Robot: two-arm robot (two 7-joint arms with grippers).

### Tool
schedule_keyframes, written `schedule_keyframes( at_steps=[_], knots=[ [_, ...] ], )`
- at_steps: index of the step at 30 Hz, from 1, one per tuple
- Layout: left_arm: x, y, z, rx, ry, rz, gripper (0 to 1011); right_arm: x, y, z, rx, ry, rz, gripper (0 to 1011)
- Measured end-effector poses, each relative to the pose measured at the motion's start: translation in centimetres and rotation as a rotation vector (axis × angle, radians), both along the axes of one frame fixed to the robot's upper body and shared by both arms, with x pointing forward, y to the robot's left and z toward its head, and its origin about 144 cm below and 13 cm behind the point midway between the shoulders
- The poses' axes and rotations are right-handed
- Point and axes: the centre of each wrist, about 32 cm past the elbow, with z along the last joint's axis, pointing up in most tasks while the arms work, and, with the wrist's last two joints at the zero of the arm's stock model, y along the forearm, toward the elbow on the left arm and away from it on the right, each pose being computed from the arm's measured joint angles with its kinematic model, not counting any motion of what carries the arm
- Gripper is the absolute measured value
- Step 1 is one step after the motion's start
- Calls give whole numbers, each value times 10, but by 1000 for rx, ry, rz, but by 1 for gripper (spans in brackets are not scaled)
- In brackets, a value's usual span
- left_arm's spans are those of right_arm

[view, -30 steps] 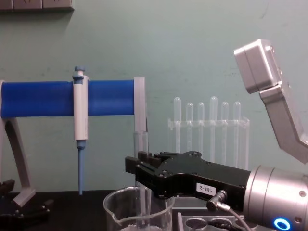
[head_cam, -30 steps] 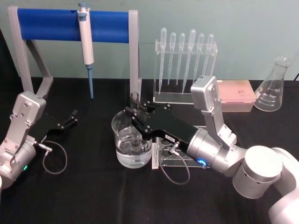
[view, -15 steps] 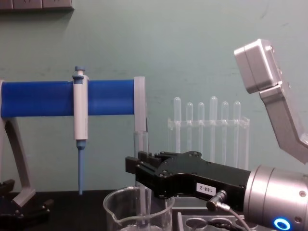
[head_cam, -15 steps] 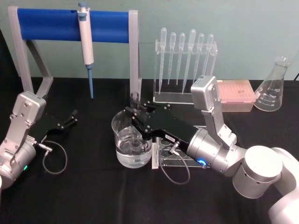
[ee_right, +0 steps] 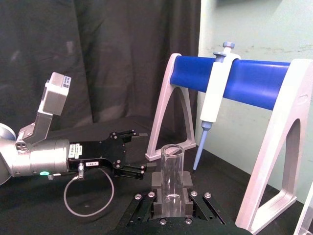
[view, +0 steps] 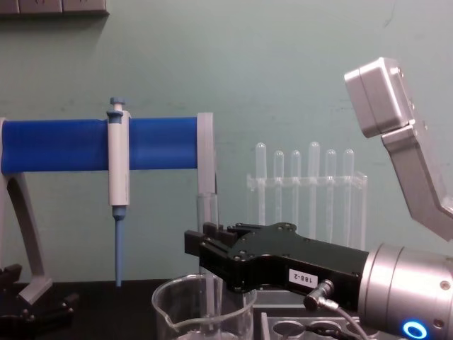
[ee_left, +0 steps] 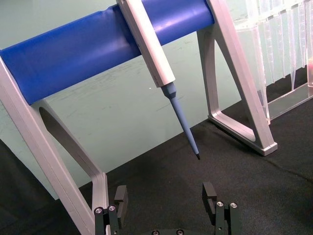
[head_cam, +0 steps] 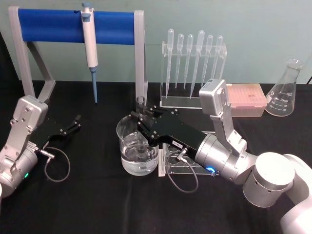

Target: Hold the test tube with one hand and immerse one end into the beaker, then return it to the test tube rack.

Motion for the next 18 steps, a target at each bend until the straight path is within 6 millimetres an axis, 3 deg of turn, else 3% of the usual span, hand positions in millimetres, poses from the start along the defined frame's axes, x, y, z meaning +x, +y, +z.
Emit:
schedule_keyframes(
  at_steps=[18],
  knots=[
    [0, 0, 0, 0, 0, 0, 1000, 0, 0, 0, 0, 0, 0, 224]
  ],
)
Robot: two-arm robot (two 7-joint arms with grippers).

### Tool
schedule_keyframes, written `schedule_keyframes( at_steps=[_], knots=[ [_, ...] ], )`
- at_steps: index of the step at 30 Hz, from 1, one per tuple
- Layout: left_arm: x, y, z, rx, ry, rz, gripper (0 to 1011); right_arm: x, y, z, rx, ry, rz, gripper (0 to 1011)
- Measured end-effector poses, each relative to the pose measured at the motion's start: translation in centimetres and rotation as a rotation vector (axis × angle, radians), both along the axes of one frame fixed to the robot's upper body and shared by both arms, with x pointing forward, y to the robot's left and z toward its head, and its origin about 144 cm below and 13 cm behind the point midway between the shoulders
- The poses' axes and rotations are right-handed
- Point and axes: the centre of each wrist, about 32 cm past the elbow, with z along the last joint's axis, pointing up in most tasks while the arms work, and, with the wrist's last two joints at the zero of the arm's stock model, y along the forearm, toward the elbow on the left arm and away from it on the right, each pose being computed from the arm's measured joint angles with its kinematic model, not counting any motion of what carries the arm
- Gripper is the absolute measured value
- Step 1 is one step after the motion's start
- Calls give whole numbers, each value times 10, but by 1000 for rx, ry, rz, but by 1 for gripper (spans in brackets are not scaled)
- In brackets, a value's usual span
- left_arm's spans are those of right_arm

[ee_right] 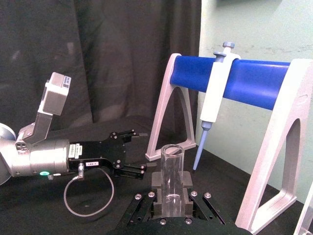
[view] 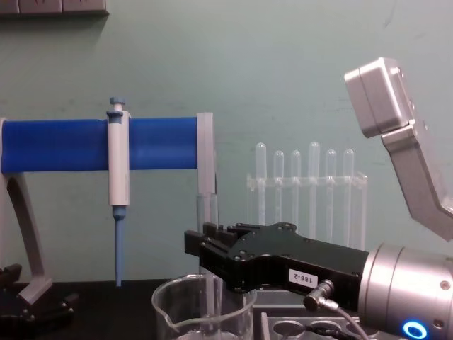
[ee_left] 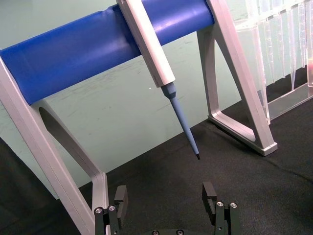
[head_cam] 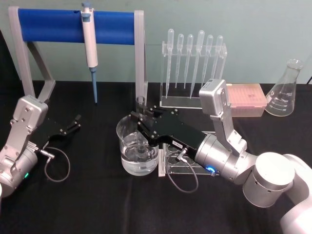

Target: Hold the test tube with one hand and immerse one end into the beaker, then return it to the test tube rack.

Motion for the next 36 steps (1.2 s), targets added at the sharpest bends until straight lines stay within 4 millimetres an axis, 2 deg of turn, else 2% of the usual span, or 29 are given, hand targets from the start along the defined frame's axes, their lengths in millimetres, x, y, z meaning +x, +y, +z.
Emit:
schedule_keyframes(
  at_steps=[36],
  knots=[
    [0, 0, 0, 0, 0, 0, 1000, 0, 0, 0, 0, 0, 0, 224]
  ],
)
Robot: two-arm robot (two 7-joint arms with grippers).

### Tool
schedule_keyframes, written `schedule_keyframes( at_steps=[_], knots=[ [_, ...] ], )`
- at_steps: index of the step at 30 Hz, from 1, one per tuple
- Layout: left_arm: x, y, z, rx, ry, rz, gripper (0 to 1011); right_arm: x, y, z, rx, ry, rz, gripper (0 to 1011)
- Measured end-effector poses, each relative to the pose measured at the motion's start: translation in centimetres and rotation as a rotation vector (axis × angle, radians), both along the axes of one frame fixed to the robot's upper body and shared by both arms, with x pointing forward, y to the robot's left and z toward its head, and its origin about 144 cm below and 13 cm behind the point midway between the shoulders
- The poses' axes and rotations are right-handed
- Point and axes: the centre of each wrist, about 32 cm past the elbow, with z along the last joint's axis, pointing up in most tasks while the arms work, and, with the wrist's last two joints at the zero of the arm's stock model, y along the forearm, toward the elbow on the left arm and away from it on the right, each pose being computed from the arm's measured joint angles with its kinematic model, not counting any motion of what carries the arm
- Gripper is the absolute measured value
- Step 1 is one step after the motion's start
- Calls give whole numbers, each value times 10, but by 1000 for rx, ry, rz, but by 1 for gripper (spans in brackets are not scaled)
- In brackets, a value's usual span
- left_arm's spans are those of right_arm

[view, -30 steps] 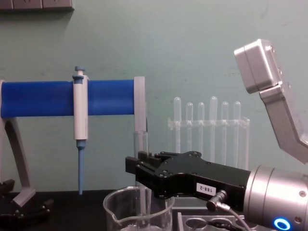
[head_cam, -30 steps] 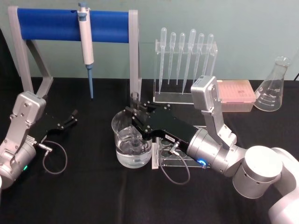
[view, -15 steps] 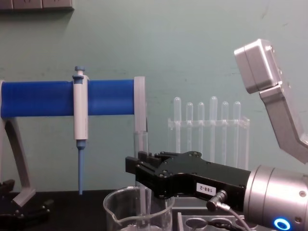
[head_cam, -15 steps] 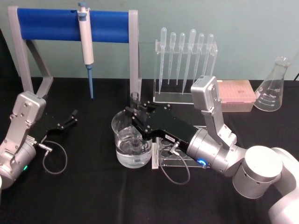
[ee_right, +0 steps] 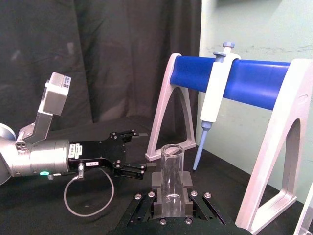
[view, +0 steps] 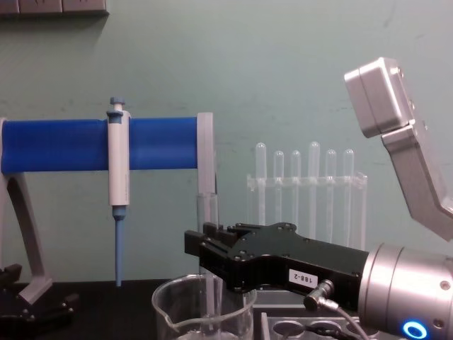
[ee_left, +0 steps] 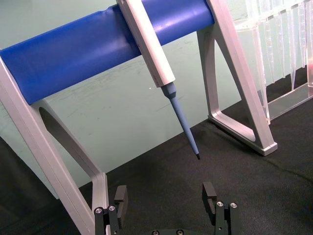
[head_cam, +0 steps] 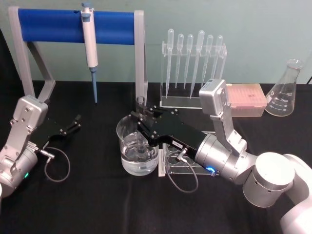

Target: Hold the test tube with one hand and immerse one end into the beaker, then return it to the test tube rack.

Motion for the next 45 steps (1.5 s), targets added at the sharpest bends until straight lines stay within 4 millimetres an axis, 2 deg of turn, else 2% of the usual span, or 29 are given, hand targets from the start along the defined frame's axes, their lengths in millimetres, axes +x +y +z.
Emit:
schedule_keyframes(
  at_steps=[45],
  knots=[
    [0, 0, 0, 0, 0, 0, 1000, 0, 0, 0, 0, 0, 0, 224]
  ],
)
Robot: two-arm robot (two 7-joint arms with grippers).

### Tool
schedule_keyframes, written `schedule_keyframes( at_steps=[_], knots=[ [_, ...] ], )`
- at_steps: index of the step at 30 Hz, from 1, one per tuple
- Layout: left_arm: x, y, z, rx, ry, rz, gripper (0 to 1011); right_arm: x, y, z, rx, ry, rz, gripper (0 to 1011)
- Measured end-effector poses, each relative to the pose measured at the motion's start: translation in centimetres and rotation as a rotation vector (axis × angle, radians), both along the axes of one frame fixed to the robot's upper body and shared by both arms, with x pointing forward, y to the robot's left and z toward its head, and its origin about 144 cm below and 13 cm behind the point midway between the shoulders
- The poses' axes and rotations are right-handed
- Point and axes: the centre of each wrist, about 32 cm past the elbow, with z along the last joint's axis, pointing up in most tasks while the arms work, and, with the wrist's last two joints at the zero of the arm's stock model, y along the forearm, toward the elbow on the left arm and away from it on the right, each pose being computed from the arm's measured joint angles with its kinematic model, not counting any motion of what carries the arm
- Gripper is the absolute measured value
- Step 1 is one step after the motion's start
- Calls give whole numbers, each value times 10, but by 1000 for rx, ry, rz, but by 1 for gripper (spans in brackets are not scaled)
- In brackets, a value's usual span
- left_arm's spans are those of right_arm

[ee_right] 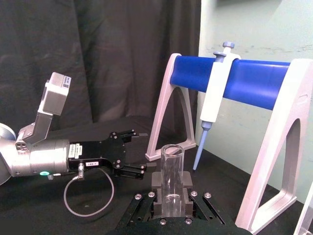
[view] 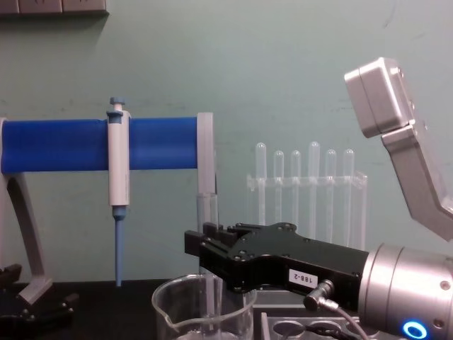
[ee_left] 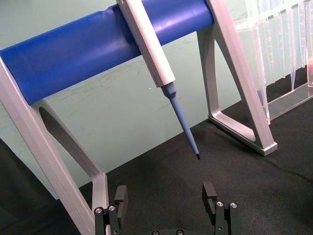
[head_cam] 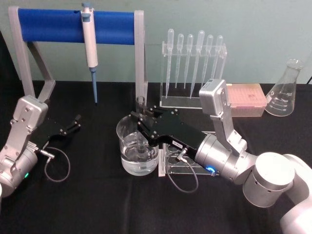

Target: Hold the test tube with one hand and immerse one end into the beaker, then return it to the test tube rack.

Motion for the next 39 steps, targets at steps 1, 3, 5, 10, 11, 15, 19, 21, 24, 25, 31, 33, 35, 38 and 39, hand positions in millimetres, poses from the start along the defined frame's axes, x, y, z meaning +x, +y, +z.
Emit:
schedule_keyframes(
  at_steps=[1, 3, 5, 10, 11, 15, 19, 21, 24, 25, 31, 33, 35, 38, 39],
  knots=[
    [0, 0, 0, 0, 0, 0, 1000, 0, 0, 0, 0, 0, 0, 224],
    [0, 0, 0, 0, 0, 0, 1000, 0, 0, 0, 0, 0, 0, 224],
    [0, 0, 0, 0, 0, 0, 1000, 0, 0, 0, 0, 0, 0, 224],
    [0, 0, 0, 0, 0, 0, 1000, 0, 0, 0, 0, 0, 0, 224],
    [0, 0, 0, 0, 0, 0, 1000, 0, 0, 0, 0, 0, 0, 224],
    [0, 0, 0, 0, 0, 0, 1000, 0, 0, 0, 0, 0, 0, 224],
    [0, 0, 0, 0, 0, 0, 1000, 0, 0, 0, 0, 0, 0, 224],
    [0, 0, 0, 0, 0, 0, 1000, 0, 0, 0, 0, 0, 0, 224],
    [0, 0, 0, 0, 0, 0, 1000, 0, 0, 0, 0, 0, 0, 224],
    [0, 0, 0, 0, 0, 0, 1000, 0, 0, 0, 0, 0, 0, 224],
    [0, 0, 0, 0, 0, 0, 1000, 0, 0, 0, 0, 0, 0, 224],
    [0, 0, 0, 0, 0, 0, 1000, 0, 0, 0, 0, 0, 0, 224],
    [0, 0, 0, 0, 0, 0, 1000, 0, 0, 0, 0, 0, 0, 224],
    [0, 0, 0, 0, 0, 0, 1000, 0, 0, 0, 0, 0, 0, 224],
    [0, 0, 0, 0, 0, 0, 1000, 0, 0, 0, 0, 0, 0, 224]
  ],
)
